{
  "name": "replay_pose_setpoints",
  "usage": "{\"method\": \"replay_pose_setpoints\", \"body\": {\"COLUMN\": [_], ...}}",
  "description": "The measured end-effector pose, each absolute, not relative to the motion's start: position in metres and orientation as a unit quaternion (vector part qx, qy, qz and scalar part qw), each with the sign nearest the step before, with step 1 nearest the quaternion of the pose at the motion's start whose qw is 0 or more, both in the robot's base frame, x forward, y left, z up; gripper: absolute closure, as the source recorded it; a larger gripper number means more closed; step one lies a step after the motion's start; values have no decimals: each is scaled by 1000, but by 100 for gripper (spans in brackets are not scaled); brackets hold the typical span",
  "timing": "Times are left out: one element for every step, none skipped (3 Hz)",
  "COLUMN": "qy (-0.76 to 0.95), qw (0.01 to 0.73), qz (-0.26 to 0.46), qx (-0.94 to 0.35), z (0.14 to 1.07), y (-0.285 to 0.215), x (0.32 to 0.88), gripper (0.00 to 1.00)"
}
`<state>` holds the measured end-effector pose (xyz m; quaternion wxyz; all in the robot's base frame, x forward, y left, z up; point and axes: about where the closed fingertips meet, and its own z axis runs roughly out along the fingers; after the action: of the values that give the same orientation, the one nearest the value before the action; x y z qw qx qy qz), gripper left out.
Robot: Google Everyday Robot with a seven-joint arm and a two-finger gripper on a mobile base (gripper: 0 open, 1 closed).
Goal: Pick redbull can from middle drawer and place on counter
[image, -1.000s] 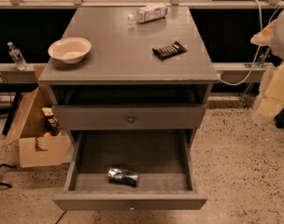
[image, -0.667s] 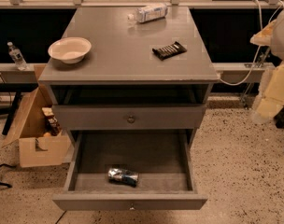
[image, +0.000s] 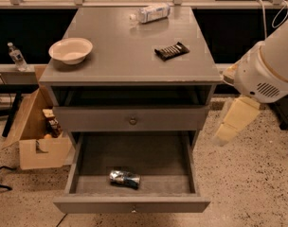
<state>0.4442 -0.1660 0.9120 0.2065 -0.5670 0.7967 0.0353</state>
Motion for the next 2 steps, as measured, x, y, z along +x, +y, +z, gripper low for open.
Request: {"method": "replay_pose_setpoints", "body": {"qy": [797,812], "qw": [206,197], "qz": [35,46], "qx": [-567,-548], "z": [912,872], "y": [-166,-160], "x": [444,443], "gripper": [0,0]}}
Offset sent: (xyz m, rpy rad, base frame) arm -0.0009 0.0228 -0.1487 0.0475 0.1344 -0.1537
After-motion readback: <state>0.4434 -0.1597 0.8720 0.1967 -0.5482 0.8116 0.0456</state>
